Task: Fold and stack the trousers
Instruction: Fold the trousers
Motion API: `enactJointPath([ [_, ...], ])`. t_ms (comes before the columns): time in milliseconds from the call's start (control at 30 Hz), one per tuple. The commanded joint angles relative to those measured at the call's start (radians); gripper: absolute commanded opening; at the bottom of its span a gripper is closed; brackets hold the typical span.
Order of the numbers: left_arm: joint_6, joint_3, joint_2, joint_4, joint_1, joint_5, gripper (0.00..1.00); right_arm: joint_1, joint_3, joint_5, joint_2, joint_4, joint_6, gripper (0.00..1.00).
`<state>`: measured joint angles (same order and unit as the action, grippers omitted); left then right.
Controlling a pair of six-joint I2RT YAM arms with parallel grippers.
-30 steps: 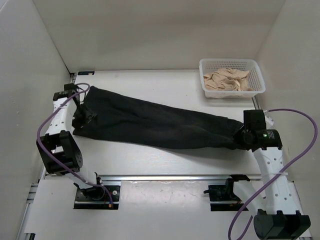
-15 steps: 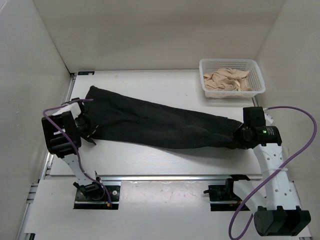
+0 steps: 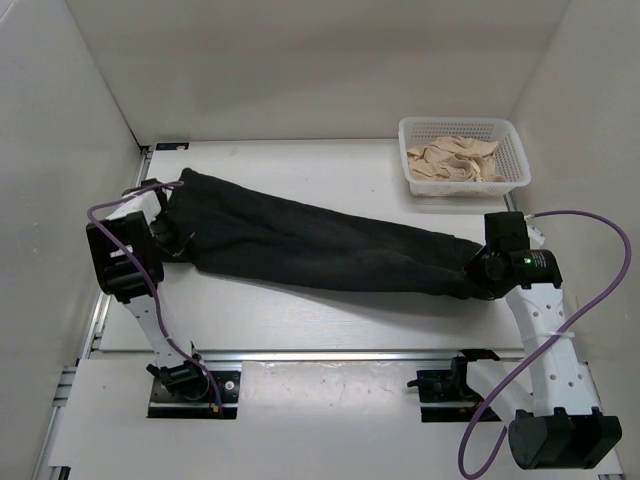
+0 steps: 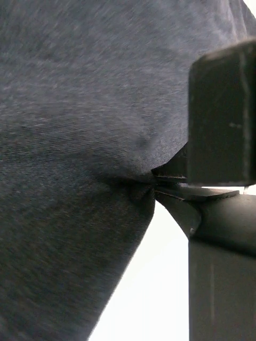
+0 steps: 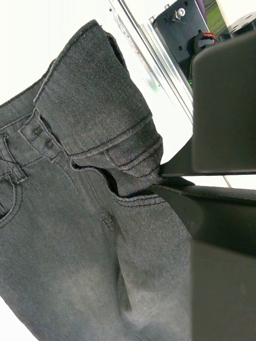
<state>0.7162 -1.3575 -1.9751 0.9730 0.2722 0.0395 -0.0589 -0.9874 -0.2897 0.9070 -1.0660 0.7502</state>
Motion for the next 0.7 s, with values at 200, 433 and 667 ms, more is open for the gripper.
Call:
enactJointPath([
  [200, 0.006, -0.225, 0.360, 0.115, 0.094, -0.087, 0.10, 0.002, -0.140, -0.081, -0.060, -0.074, -0.032, 0.07],
  [433, 0.006, -0.566, 0.429, 0.211, 0.145, -0.047, 0.10, 0.002, -0.360, -0.137, -0.028, -0.106, -0.104, 0.07],
  [667, -0.012, -0.598, 0.453, 0.243, 0.154, -0.026, 0.10, 0.002, -0.424, -0.151, -0.034, -0.198, -0.135, 0.07],
])
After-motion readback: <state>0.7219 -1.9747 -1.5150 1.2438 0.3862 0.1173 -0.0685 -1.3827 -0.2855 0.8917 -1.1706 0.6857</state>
